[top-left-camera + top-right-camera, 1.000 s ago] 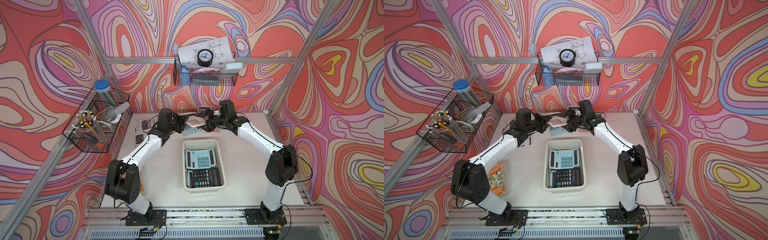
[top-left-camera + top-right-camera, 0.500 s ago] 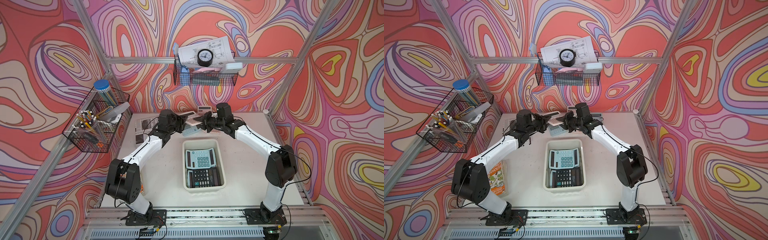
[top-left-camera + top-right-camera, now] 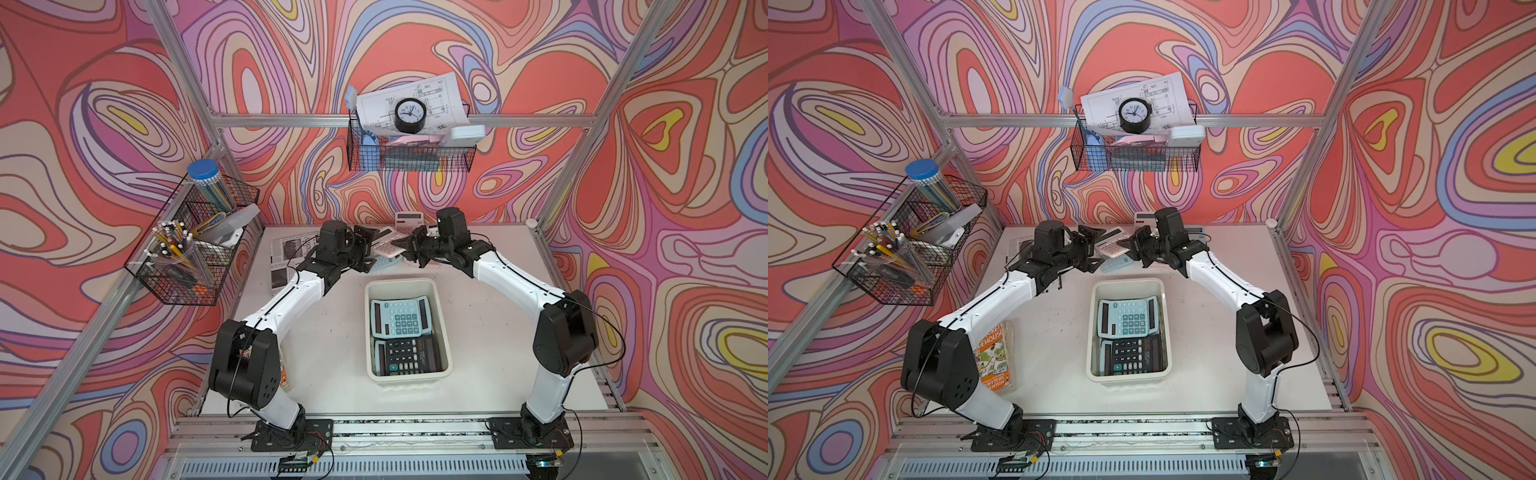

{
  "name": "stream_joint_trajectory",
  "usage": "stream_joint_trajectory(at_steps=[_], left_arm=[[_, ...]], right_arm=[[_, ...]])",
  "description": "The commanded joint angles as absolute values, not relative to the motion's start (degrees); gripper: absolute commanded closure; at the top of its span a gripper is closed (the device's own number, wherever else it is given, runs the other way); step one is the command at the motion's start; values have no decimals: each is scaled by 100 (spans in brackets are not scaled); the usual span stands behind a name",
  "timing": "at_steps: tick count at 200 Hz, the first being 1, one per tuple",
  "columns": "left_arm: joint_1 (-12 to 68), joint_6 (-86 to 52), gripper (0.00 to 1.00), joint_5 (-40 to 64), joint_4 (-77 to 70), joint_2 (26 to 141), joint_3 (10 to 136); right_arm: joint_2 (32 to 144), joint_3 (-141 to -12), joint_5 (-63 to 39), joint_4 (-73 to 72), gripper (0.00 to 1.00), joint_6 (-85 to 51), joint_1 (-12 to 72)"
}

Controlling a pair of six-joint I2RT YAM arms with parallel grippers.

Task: Put the calculator in the storage box
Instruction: Place the calculator in the storage box.

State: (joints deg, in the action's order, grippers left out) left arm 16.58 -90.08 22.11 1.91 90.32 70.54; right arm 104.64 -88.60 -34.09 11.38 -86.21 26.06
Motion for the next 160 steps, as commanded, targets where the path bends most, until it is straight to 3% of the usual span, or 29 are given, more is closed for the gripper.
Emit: stream_joint_trajectory(at_steps=[1, 34, 102, 160], left_arm=[[1371, -8338, 1, 2568, 1047, 8637, 7233], [1001, -7562, 1, 2926, 2017, 8432, 7392], [773, -6412, 1, 3098, 3303, 8202, 7704], [765, -6345, 2, 3127, 3320, 8130, 7541]], right_arm=[[9938, -8662, -3848, 1064, 100, -8091, 2292], [9984, -9050, -4886, 2357, 100, -6699, 2030], [9286, -8944, -5414, 6160, 100, -3183, 2046], [8807, -8162, -5303, 6974, 100, -2508, 2465]])
